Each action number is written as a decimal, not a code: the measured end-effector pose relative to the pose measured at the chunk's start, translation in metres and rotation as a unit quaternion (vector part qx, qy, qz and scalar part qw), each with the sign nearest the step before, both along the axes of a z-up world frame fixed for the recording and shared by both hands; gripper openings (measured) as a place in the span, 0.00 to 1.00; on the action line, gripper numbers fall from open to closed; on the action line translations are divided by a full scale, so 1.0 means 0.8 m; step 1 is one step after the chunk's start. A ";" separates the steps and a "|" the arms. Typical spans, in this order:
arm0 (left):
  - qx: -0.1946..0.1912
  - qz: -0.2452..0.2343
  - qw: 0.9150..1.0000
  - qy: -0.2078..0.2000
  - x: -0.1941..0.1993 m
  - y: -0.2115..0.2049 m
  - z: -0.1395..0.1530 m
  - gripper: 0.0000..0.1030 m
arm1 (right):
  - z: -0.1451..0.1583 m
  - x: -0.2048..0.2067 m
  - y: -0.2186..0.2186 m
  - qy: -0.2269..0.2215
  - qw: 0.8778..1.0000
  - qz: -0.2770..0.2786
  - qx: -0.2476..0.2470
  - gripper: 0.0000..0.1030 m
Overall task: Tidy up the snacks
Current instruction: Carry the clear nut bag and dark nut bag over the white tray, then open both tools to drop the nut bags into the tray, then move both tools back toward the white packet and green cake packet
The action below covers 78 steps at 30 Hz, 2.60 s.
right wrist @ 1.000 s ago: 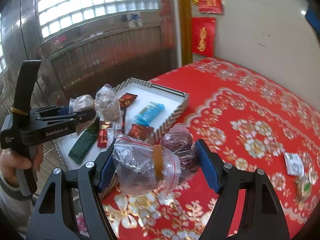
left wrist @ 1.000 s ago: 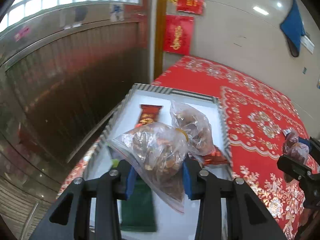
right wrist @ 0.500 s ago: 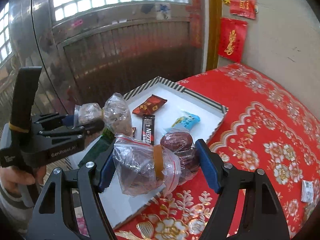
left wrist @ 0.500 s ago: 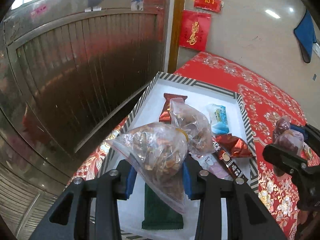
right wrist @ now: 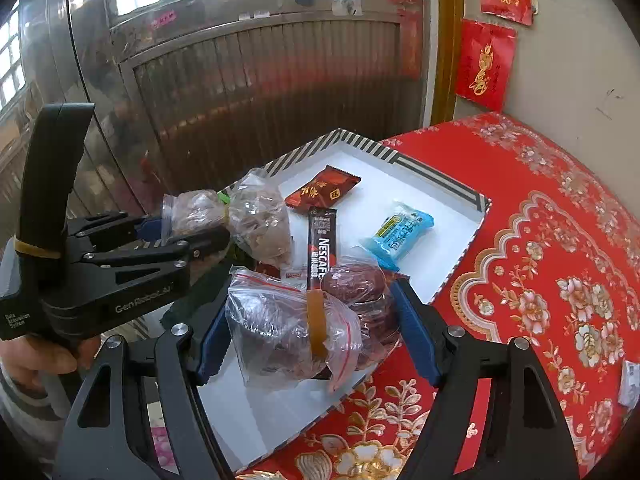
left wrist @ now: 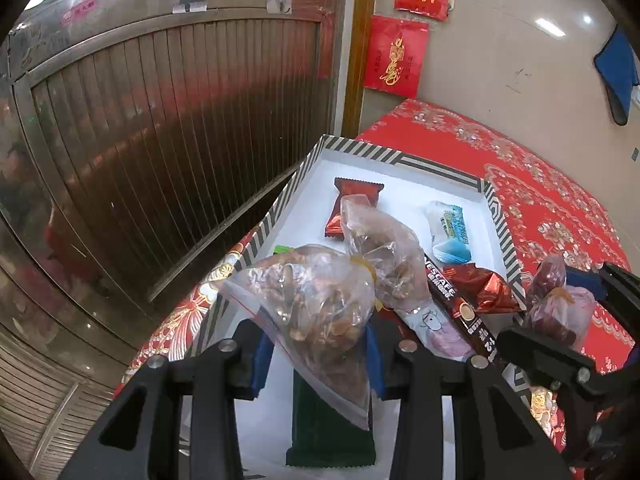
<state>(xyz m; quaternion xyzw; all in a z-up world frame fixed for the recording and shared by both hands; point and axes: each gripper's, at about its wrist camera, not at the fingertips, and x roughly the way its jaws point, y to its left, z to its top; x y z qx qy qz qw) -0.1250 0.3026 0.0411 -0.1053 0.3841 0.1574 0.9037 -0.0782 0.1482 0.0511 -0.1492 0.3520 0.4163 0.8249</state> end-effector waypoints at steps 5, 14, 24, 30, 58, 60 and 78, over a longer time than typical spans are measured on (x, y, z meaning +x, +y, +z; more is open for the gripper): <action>0.006 0.006 1.000 0.001 0.001 0.000 -0.003 0.40 | -0.007 -0.006 0.007 0.002 1.000 0.009 -0.007 0.72; 0.000 0.008 1.000 0.008 0.005 0.003 -0.012 0.40 | -0.024 -0.013 0.022 0.010 0.999 0.023 -0.027 0.72; -0.001 0.008 1.000 0.019 0.014 0.001 -0.021 0.43 | -0.041 -0.020 0.030 0.019 0.998 0.034 -0.043 0.73; -0.008 0.018 0.999 0.026 0.017 0.005 -0.026 0.51 | -0.045 -0.025 0.029 0.020 0.997 0.047 -0.051 0.73; 0.040 -0.005 0.999 -0.033 0.010 -0.068 0.031 0.92 | 0.013 -0.024 -0.095 0.010 1.000 -0.007 0.018 0.74; 0.042 -0.017 0.998 -0.034 0.015 -0.082 0.034 0.93 | 0.015 -0.018 -0.114 0.011 0.999 -0.026 0.026 0.74; 0.045 -0.151 0.987 -0.028 0.063 -0.237 0.039 0.93 | 0.023 0.003 -0.278 -0.002 0.985 -0.168 0.045 0.74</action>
